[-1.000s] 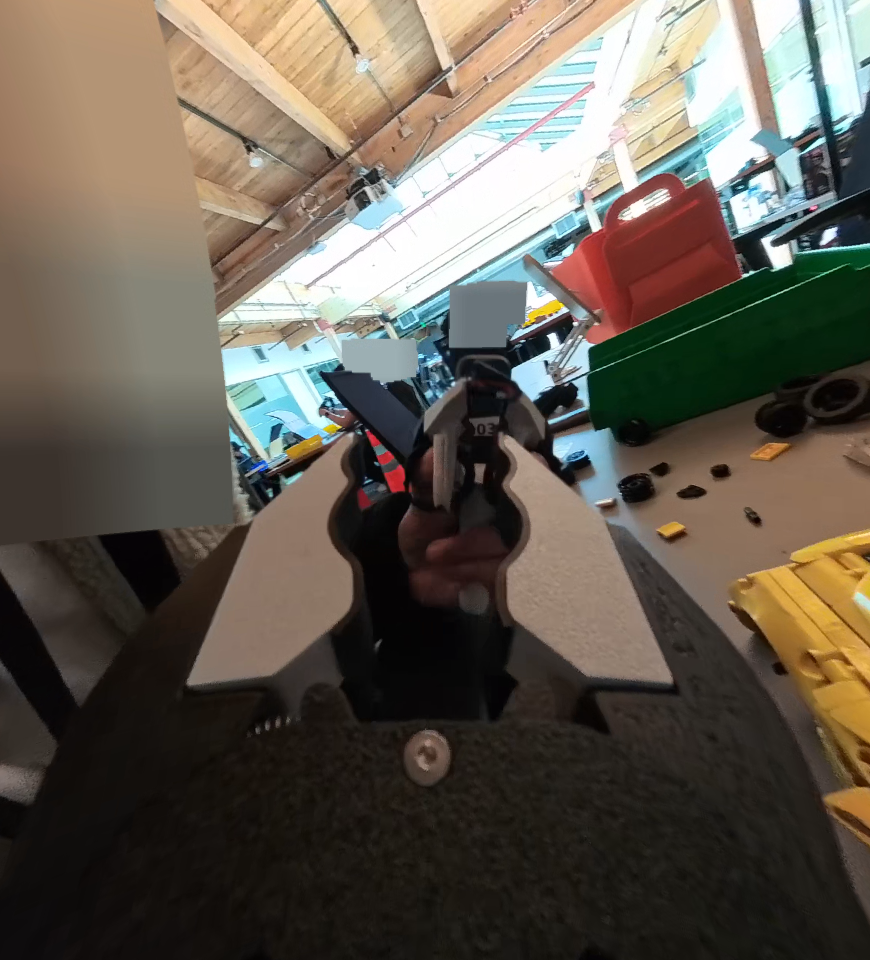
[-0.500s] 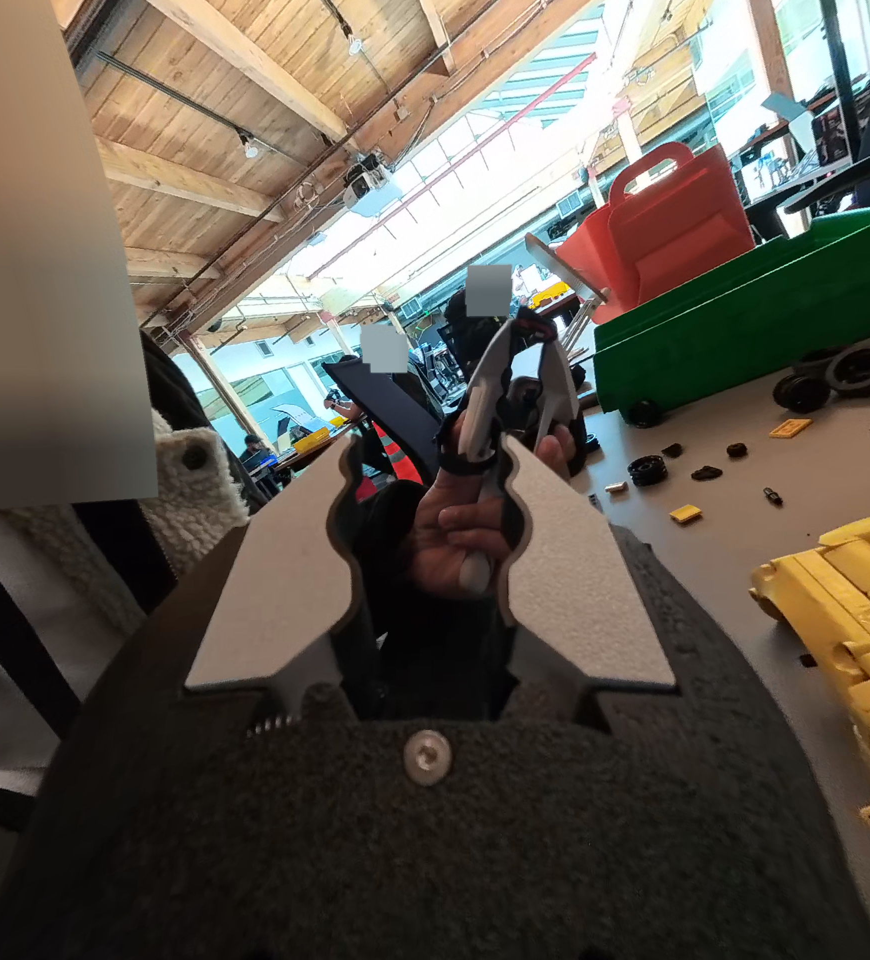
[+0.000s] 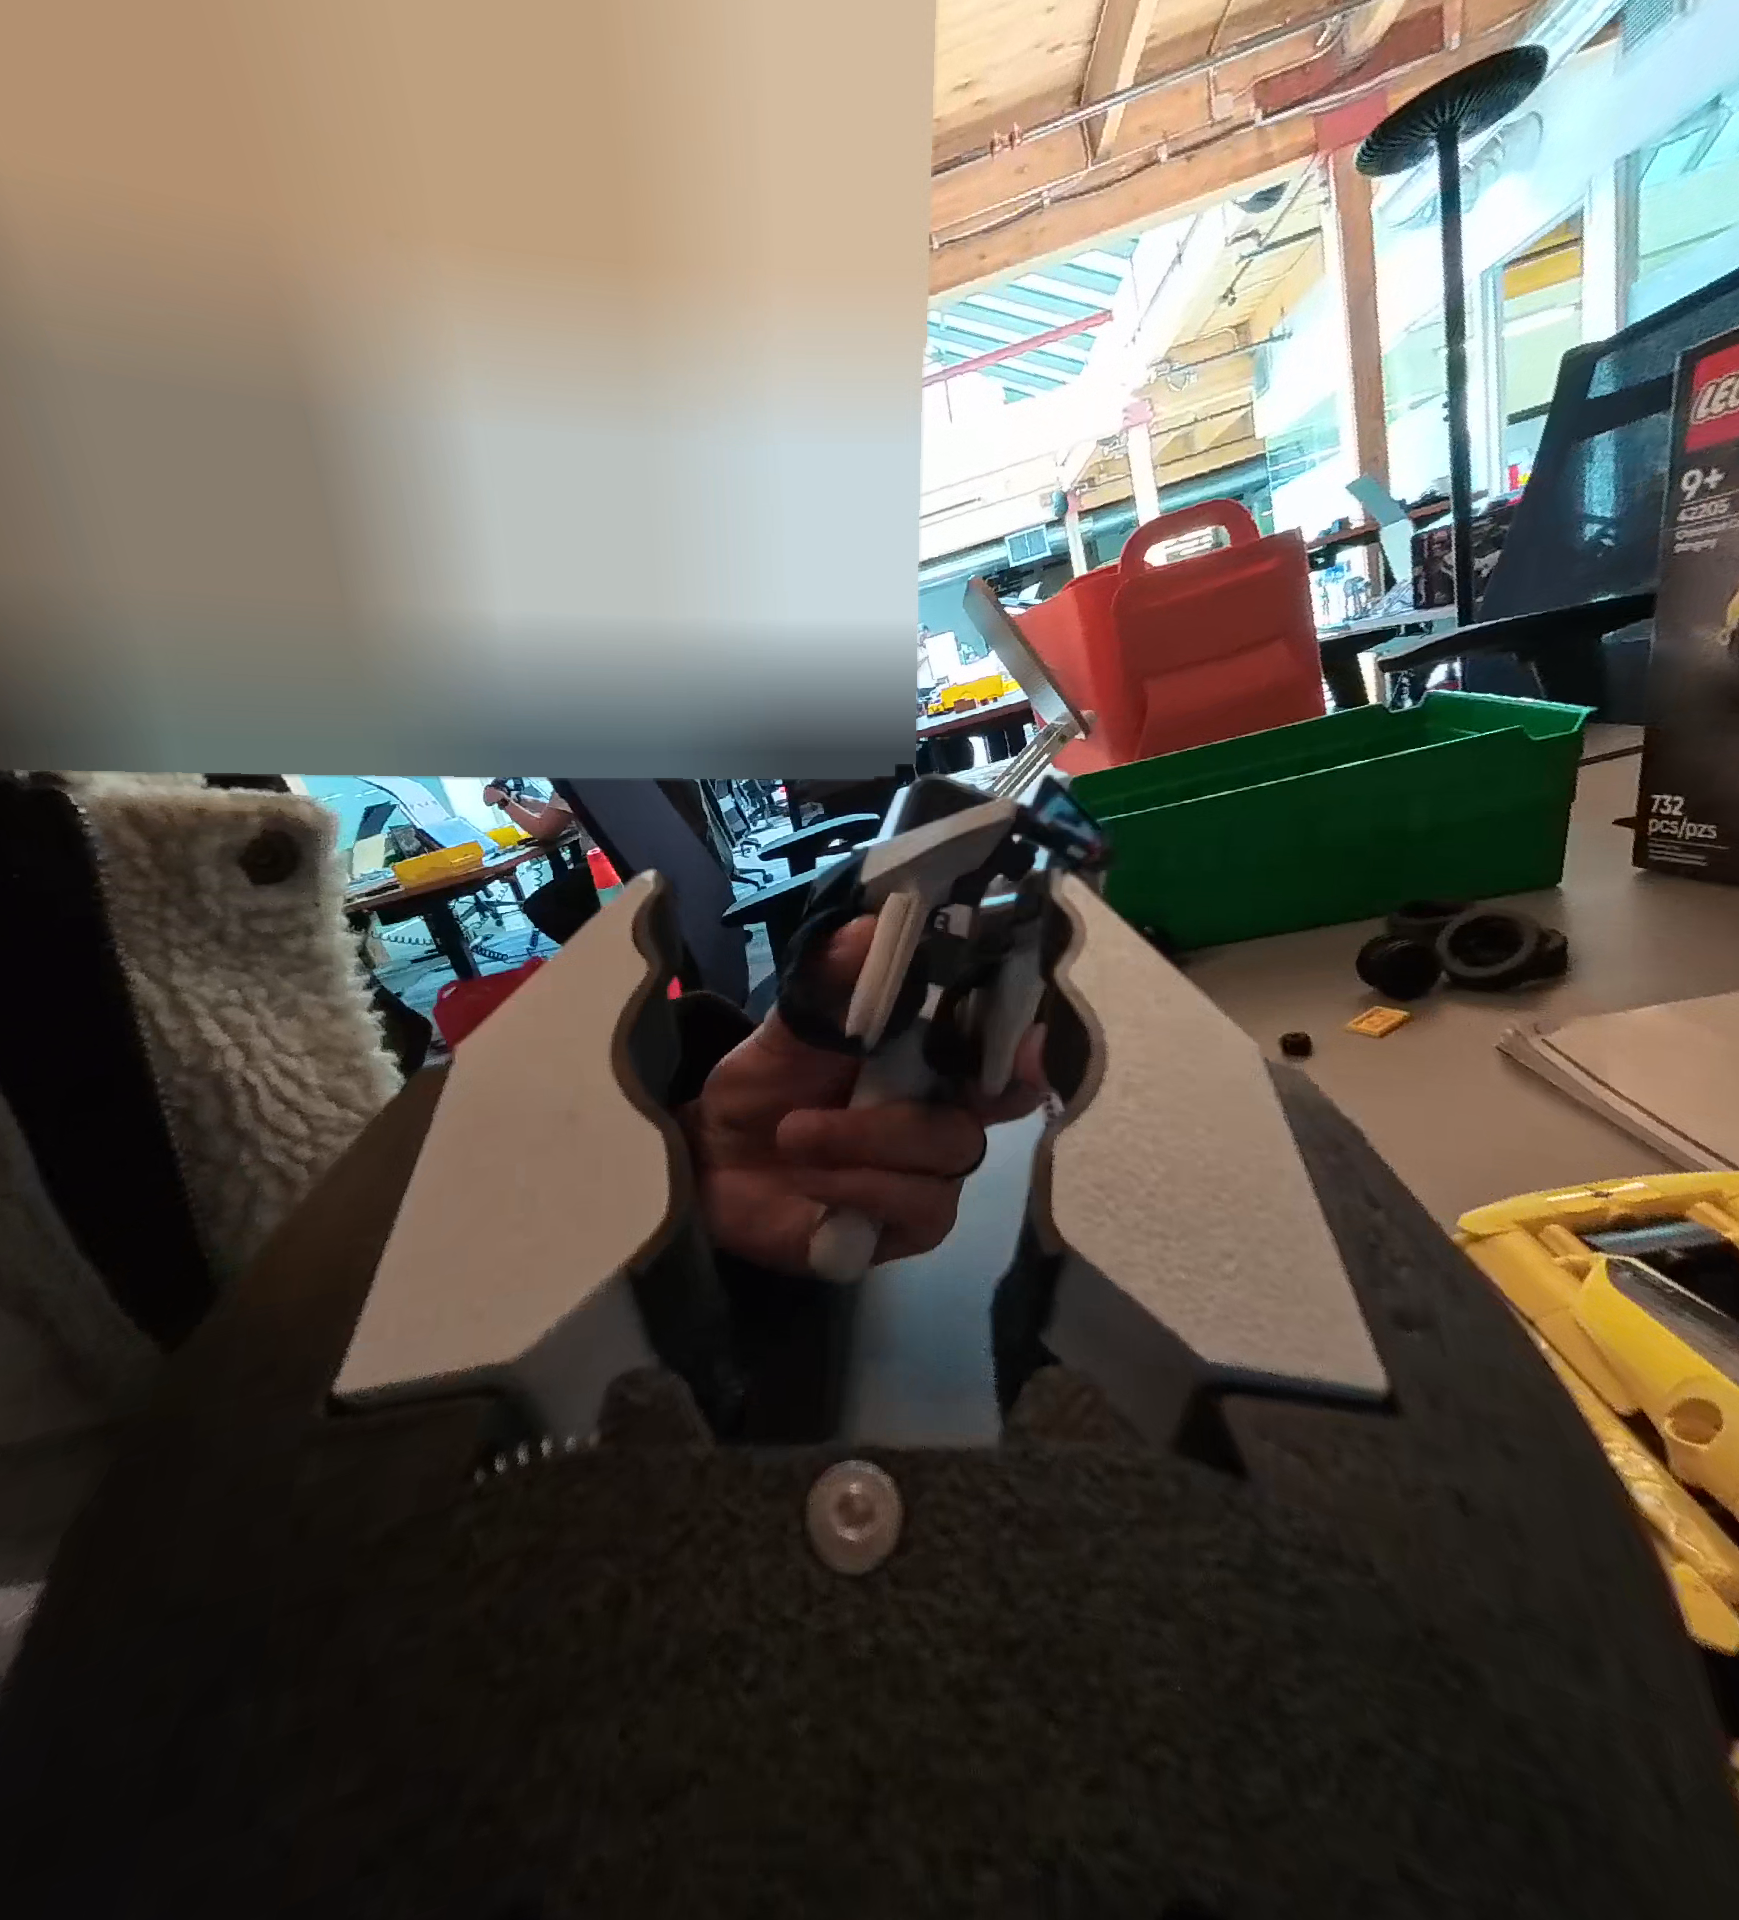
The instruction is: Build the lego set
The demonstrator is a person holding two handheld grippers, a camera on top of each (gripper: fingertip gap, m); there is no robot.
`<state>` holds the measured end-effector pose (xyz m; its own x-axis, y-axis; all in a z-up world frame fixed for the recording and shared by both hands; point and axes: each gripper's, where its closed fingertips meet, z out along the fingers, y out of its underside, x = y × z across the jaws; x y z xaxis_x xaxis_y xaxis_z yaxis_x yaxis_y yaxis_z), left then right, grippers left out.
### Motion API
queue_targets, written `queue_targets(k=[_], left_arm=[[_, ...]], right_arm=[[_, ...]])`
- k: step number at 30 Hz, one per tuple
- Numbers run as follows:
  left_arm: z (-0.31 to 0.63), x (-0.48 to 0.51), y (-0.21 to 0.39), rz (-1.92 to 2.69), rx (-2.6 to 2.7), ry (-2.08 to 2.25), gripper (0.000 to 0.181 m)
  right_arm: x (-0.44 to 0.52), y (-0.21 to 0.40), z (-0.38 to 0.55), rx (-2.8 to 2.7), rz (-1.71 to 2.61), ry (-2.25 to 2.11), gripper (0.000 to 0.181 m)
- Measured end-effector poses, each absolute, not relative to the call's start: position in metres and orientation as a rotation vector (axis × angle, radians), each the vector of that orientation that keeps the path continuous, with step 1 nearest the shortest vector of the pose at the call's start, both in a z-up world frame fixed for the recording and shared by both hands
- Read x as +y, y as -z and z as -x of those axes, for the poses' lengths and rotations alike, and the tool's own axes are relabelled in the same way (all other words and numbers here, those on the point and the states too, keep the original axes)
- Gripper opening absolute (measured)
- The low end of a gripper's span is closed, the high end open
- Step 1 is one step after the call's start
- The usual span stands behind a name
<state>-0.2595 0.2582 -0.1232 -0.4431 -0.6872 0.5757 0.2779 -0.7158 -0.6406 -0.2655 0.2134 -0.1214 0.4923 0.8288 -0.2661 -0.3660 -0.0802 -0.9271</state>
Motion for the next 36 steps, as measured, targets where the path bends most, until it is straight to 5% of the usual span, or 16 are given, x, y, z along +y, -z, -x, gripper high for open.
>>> queue_targets(k=[1,18,30,36], left_arm=[[0.257,0.256,0.124,1.173,0.652,2.133,0.015],[0.225,0.262,0.167,1.285,1.062,0.900,0.015],[0.224,0.267,0.187,1.320,1.189,0.549,0.015],[0.223,0.264,0.179,1.360,1.121,0.843,0.015]], right_arm=[[0.213,0.120,0.265,-0.458,1.296,-1.050,0.071],[0.225,0.133,0.279,-0.350,1.408,-1.115,0.138],[0.231,0.168,0.290,-0.507,1.571,-0.855,0.146],[0.234,0.168,0.273,-0.628,1.518,-0.574,0.115]])
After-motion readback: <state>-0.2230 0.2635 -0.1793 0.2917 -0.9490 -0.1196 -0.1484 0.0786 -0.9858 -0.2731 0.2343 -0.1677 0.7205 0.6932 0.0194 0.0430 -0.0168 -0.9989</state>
